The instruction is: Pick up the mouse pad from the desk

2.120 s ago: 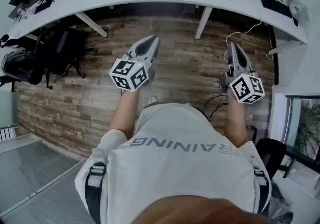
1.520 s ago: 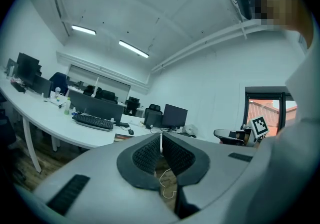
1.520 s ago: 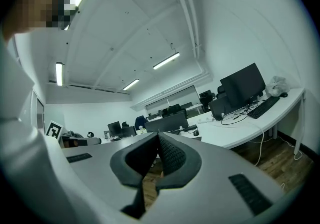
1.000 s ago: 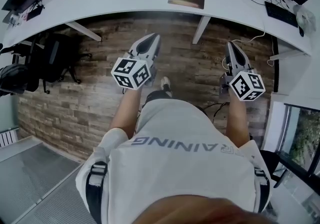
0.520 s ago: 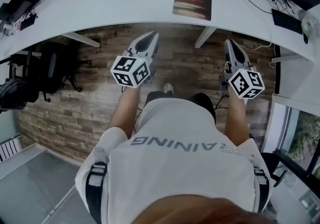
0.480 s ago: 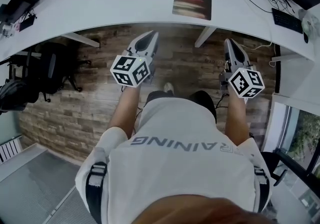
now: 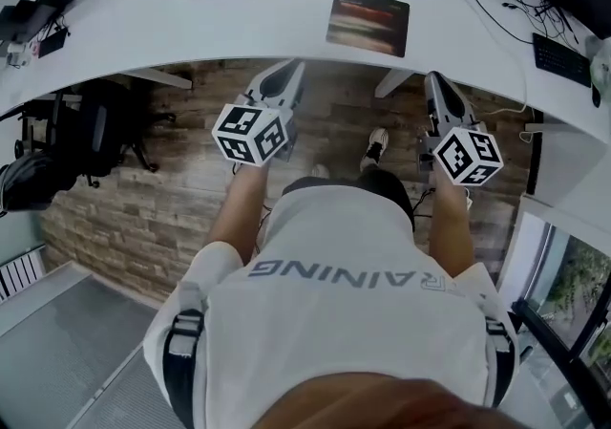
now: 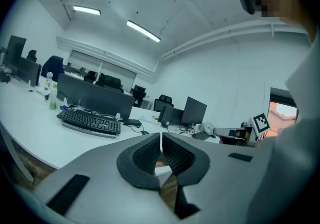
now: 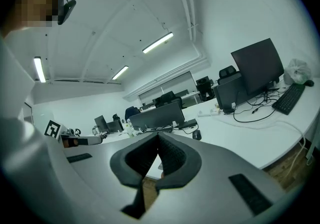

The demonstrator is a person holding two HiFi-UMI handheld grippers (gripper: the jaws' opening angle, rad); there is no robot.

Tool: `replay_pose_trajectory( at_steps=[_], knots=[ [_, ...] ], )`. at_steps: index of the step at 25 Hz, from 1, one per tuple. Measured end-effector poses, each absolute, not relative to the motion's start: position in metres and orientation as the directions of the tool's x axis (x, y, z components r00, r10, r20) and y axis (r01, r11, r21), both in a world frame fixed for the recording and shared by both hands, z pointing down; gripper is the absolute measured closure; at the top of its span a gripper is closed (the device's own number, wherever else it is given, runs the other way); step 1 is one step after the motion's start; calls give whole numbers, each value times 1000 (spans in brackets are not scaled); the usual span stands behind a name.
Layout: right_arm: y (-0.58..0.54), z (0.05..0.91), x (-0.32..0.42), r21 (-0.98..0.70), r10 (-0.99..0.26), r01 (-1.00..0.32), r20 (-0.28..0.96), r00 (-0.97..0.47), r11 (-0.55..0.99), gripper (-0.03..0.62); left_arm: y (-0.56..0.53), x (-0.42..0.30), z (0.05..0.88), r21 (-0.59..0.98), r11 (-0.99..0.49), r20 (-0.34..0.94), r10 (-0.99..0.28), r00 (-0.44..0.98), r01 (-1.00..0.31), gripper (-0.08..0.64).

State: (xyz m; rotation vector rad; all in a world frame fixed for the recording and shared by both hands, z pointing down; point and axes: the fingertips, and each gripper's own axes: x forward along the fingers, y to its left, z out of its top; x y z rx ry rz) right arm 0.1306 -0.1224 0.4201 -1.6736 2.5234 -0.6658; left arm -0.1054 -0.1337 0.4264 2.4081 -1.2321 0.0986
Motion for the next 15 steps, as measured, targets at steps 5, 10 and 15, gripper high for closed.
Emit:
replay_pose_trajectory(
  at_steps=[5, 10, 15],
  knots=[
    [-190, 427, 173, -379, -866, -853, 204, -456, 360, 574, -189, -62, 425, 327, -472, 260, -788, 559, -818, 520],
    [-249, 433, 211, -372, -838, -840, 230, -495, 394, 574, -239, -21, 427, 319, -432, 271, -811, 518, -844, 520],
    [-287, 452, 226, -394, -817, -834, 274, -507, 386, 574, -271, -8, 438, 310, -404, 322, -808, 494, -861, 518]
  ],
)
